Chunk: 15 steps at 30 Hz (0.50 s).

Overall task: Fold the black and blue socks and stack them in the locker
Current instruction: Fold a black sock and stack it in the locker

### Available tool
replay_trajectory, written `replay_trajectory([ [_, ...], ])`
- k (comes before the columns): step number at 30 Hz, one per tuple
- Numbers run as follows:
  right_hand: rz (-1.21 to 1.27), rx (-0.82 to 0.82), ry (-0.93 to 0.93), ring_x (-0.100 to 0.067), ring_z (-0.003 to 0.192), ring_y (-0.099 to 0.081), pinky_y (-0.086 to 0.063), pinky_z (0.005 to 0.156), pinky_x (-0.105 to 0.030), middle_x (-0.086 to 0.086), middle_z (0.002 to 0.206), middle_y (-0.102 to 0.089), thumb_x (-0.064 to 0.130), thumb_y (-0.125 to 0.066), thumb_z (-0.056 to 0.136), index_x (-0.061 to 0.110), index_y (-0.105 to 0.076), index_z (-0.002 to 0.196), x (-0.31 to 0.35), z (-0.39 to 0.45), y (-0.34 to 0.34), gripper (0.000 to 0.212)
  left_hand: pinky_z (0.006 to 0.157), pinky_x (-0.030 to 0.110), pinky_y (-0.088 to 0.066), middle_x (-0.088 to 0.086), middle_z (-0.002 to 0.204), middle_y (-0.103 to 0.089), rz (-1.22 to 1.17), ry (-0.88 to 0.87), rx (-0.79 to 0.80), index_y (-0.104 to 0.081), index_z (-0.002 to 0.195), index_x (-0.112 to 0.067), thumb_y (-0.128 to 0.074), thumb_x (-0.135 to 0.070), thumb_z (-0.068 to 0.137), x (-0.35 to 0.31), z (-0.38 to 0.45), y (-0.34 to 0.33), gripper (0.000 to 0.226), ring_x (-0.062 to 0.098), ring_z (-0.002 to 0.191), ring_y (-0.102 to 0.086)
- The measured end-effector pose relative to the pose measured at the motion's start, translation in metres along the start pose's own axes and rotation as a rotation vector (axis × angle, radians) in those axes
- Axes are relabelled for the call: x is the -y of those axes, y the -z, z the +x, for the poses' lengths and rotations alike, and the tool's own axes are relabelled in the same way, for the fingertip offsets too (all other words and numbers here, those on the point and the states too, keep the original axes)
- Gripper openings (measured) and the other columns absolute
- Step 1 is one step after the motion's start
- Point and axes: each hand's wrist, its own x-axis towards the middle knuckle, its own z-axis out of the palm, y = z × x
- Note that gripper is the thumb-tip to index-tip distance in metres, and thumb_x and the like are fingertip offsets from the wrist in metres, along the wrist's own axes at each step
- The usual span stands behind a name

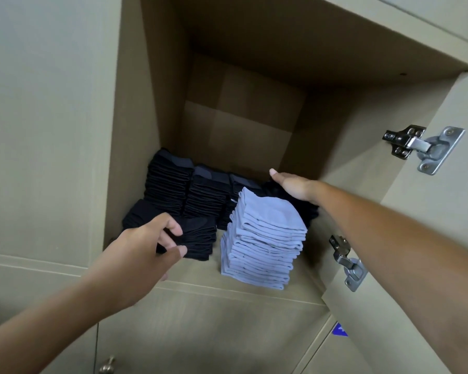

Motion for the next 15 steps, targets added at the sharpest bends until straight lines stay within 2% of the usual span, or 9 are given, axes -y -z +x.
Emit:
replay_trajectory([
  [2,-0.030,-0.120,0.056,-0.028,0.147,-0.035,-0.028,0.118,-0.041,-0.005,0.160,-0.038,0.071,-0.028,0.099,0.021,-0.040,0.154,0.004,-0.005,0.005,0.076,0.057,0.045,-0.060,-0.028,0.089,-0.066,0.005,-0.005,0.009,-0.053,0.103,-0.038,-0.064,-0.036,0.095,0.000,-0.003,0.004,0.014,0.008,0.060,-0.070],
  [3,-0.043,-0.183,0.087,-0.030,0.143,-0.041,-0.032,0.113,-0.039,-0.008,0.156,-0.044,0.068,-0.031,0.100,0.017,-0.045,0.151,0.006,-0.009,0.006,0.073,0.058,0.046,-0.060,-0.027,0.089,-0.067,0.012,-0.009,0.019,-0.053,0.103,-0.038,-0.064,-0.036,0.095,0.000,-0.004,0.007,0.014,0.008,0.060,-0.070],
  [6,-0.059,-0.339,0.194,-0.031,0.127,-0.054,-0.041,0.094,-0.034,-0.012,0.139,-0.059,0.056,-0.041,0.104,0.012,-0.056,0.137,0.015,-0.026,0.003,0.057,0.063,0.034,-0.056,-0.027,0.087,-0.067,0.044,-0.026,0.045,-0.052,0.104,-0.035,-0.063,-0.034,0.097,0.001,-0.007,0.015,0.013,0.009,0.062,-0.070],
  [8,-0.072,-0.373,0.247,-0.028,0.118,-0.059,-0.044,0.088,-0.034,-0.009,0.127,-0.064,0.050,-0.047,0.103,0.014,-0.060,0.129,0.021,-0.041,-0.004,0.046,0.064,0.027,-0.049,-0.023,0.084,-0.069,0.061,-0.033,0.055,-0.053,0.104,-0.033,-0.063,-0.033,0.098,0.002,-0.010,0.021,0.012,0.009,0.062,-0.070],
  [12,-0.131,-0.332,0.312,-0.022,0.109,-0.062,-0.052,0.093,-0.041,-0.002,0.119,-0.067,0.048,-0.054,0.101,0.020,-0.062,0.126,0.039,-0.070,-0.021,0.038,0.060,0.023,-0.051,-0.020,0.083,-0.069,0.088,-0.021,0.072,-0.056,0.100,-0.031,-0.062,-0.033,0.098,0.002,-0.017,0.033,0.007,0.009,0.060,-0.070],
  [15,-0.033,-0.337,0.386,-0.015,0.109,-0.060,-0.050,0.093,-0.035,0.005,0.115,-0.068,0.042,-0.054,0.102,0.022,-0.066,0.121,0.058,-0.103,-0.038,0.030,0.069,0.032,-0.055,-0.014,0.079,-0.070,0.117,-0.014,0.091,-0.060,0.093,-0.028,-0.064,-0.030,0.097,0.000,-0.025,0.042,0.007,0.009,0.060,-0.069],
])
